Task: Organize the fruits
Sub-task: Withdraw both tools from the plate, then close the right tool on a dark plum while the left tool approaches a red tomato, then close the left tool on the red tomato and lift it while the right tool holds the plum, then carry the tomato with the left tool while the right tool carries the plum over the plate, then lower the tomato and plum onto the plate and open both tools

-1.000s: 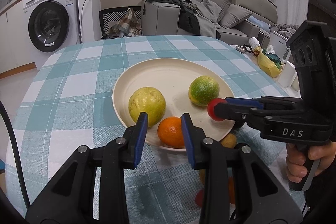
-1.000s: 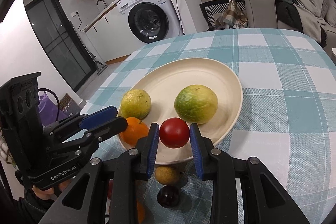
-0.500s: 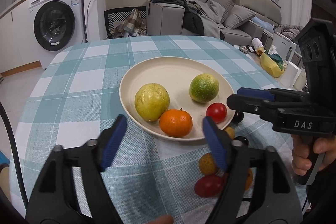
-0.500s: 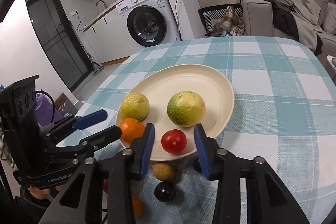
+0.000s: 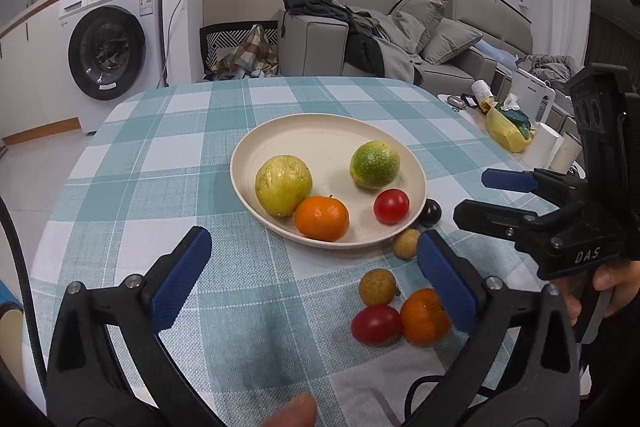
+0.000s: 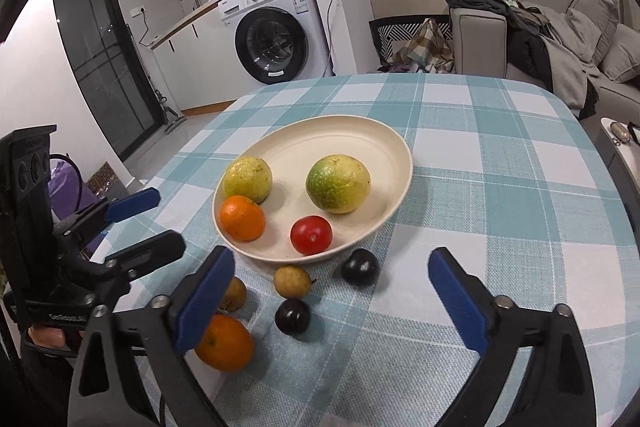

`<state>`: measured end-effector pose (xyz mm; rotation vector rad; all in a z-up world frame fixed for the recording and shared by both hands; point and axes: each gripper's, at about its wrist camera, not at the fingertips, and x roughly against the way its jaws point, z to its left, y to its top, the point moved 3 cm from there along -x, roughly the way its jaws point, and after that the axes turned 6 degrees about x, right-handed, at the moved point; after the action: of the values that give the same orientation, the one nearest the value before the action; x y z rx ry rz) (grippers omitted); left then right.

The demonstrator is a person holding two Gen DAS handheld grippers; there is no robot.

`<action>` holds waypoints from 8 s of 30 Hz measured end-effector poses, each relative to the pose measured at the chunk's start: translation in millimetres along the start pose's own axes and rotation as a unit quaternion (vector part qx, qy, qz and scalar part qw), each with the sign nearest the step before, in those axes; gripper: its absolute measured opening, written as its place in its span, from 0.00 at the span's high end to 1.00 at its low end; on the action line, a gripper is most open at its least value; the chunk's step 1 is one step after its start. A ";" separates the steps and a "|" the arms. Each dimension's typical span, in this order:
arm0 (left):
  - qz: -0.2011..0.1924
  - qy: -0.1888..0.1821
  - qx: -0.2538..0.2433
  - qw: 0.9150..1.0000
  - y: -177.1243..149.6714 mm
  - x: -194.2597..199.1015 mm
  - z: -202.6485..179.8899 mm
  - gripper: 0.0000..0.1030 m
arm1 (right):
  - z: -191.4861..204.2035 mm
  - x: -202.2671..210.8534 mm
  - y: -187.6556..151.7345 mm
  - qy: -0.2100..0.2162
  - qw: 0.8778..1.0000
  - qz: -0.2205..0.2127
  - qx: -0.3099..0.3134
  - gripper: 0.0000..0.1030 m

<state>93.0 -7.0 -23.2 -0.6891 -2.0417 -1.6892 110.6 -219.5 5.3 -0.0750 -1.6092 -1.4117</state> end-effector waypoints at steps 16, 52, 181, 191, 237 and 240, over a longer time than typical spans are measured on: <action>0.030 0.005 -0.011 0.999 -23.1 -0.5 -4.2 0.01 | 6.1 1.8 -15.5 -0.014 0.999 0.028 0.010 0.00; 0.111 -0.030 -0.036 0.993 -42.8 -18.6 1.7 0.01 | 16.2 -24.8 -39.9 -0.017 0.993 0.099 0.065 0.08; 0.028 -0.054 -0.010 0.998 10.5 -37.0 -9.9 0.74 | 10.7 -9.0 4.5 0.045 0.998 -0.031 -0.009 0.75; 0.030 -0.061 -0.019 0.998 20.1 -58.5 -23.5 0.74 | 5.8 -19.9 10.3 0.038 0.999 -0.024 -0.014 0.75; 0.040 -0.039 -0.063 0.996 28.8 -94.8 -47.2 0.74 | -20.3 -45.8 20.1 0.025 0.999 -0.003 -0.040 0.74; 0.044 -0.041 -0.064 0.996 28.6 -94.7 -46.2 0.74 | -18.5 -44.5 20.0 0.022 0.999 -0.003 -0.033 0.71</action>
<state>185.6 -59.2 -48.0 -0.8896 -1.9399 -1.7795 157.5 -204.6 -12.2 -0.0774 -1.5275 -1.4619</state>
